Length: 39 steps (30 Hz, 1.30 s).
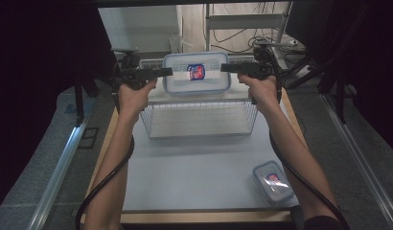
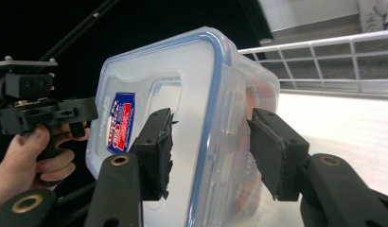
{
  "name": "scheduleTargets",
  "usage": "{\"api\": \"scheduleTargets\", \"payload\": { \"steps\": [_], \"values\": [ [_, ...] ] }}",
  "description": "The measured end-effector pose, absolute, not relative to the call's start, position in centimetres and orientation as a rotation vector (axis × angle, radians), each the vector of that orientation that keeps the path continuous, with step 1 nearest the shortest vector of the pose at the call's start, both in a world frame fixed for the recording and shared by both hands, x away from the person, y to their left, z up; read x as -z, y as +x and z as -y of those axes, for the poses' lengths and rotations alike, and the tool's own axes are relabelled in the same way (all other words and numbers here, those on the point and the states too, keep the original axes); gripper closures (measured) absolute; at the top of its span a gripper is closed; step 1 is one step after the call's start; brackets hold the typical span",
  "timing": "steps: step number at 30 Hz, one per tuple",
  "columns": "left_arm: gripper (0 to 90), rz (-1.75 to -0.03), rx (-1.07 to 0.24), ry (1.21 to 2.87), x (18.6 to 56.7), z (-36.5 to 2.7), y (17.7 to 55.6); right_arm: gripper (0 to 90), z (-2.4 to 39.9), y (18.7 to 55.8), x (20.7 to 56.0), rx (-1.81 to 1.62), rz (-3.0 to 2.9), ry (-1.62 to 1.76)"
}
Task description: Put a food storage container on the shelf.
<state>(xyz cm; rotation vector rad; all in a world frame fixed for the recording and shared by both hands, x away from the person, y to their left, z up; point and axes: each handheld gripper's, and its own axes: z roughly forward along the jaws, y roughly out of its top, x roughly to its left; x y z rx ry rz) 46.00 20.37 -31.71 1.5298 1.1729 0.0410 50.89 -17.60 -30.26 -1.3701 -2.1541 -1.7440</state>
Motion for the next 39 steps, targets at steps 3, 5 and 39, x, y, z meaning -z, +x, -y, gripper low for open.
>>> {"api": "scheduleTargets", "payload": {
  "steps": [3,5,39],
  "values": [
    [45.1,-1.179,-0.113,1.564,31.4,-20.1,45.9,48.9,17.3,50.9,30.2,1.742,2.195,-1.379],
    [43.2,-1.187,-0.163,1.564,31.1,-20.0,45.7,46.9,17.1,50.8,30.0,1.740,2.230,-1.384],
    [89.7,-0.974,-0.338,1.748,36.0,-18.4,38.0,89.5,16.4,42.9,33.7,1.710,2.720,-1.007]
  ]
}}
